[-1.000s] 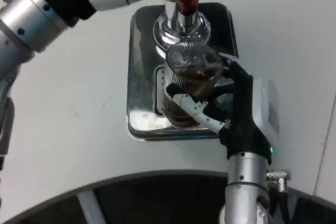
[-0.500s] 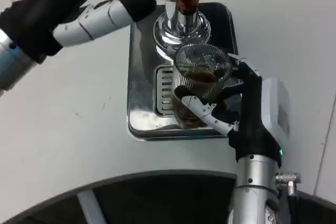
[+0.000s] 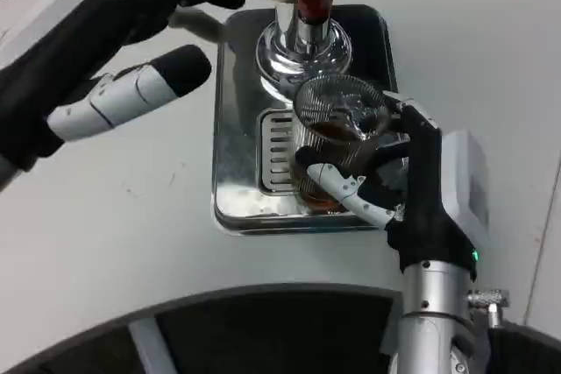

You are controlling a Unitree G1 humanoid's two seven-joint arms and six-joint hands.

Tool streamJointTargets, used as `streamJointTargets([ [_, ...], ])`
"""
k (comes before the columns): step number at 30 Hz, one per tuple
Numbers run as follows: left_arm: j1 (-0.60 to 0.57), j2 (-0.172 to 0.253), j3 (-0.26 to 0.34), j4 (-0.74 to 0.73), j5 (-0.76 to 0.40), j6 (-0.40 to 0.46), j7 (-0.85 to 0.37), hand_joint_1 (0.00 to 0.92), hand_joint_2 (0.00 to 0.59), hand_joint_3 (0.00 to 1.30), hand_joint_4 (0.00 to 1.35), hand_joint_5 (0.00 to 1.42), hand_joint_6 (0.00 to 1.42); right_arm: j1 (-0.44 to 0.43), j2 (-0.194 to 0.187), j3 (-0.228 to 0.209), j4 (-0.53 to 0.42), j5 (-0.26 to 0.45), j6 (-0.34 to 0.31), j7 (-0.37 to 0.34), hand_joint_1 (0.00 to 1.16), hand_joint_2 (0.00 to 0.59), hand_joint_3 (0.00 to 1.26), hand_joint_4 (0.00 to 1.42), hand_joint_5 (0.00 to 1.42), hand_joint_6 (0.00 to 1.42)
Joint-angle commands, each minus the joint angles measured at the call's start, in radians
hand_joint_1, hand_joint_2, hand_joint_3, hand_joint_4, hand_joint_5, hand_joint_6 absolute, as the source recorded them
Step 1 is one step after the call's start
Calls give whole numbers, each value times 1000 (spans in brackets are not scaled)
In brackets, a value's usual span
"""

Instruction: Grasp the cup under the faucet to collect the drink, then remove the cup.

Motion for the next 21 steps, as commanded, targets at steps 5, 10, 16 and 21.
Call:
streamJointTargets([
  [5,145,14,56,-64,-13,-9,6,0,123,250,180,207,353,10,-11,5,-1,-19,-26,16,735,277,594,705,829,1086],
  [10,209,19,82,-78,1,-27,8,0,123,251,183,208,353,11,-22,2,1,-24,-35,23,739,268,600,708,844,1096],
  [16,261,27,99,-74,16,-48,6,0,123,251,183,208,353,11,-37,0,2,-33,-49,31,751,266,608,708,847,1112],
  [21,279,31,103,-69,34,-63,9,0,123,251,183,208,353,10,-41,-4,5,-34,-54,35,778,260,609,708,859,1114],
])
